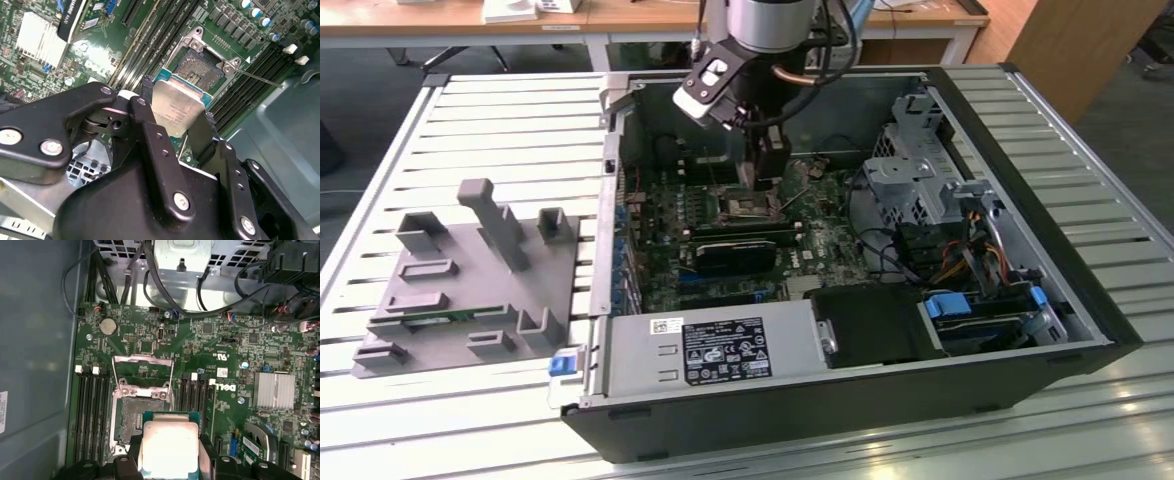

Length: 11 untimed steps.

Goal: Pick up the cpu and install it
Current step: 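Place the cpu into insertion slot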

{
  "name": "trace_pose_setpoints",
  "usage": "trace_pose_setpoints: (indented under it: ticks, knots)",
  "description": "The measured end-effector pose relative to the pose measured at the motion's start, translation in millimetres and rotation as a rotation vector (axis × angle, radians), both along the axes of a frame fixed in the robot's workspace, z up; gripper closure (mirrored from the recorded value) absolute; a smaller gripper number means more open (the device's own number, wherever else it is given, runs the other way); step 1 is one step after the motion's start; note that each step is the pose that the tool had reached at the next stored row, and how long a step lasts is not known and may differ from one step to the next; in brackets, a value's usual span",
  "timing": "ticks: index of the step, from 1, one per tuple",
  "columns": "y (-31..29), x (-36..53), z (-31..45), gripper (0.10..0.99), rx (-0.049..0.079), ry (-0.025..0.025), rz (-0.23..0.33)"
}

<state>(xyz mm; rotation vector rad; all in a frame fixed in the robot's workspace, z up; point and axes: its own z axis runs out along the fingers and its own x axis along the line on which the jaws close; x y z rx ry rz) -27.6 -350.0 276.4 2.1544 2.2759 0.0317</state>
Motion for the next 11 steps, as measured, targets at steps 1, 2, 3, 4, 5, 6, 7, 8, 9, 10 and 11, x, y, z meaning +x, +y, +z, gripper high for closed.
trace_pose_setpoints:
  ticks: [1, 2, 3, 4, 5, 6, 7, 8, 9, 10, 11]
  knots:
    - [0.9, 0.0, -1.7, 0.553, 0.0, 0.0001, -0.002]
    - [2.0, 0.0, -3.5, 0.553, 0.0, 0.0001, -0.003]
    - [2.9, -0.1, -5.3, 0.553, 0.0, 0.0001, -0.004]
    - [3.7, -0.2, -7.4, 0.553, 0.0, -0.0001, -0.004]
    - [3.8, -0.7, -8.9, 0.553, 0.0, -0.0003, -0.004]
    - [3.9, -1.0, -10.3, 0.553, 0.001, -0.0013, -0.004]
    - [4.0, -1.4, -11.5, 0.553, 0.001, -0.0033, -0.004]
    - [4.1, -1.9, -12.5, 0.553, 0.001, -0.0072, -0.004]
    - [4.1, -2.8, -13.1, 0.553, 0.001, -0.0139, -0.004]
    - [4.2, -3.7, -14.0, 0.553, 0.001, -0.0195, -0.004]
    - [4.4, -4.6, -15.0, 0.553, 0.001, -0.0241, -0.004]
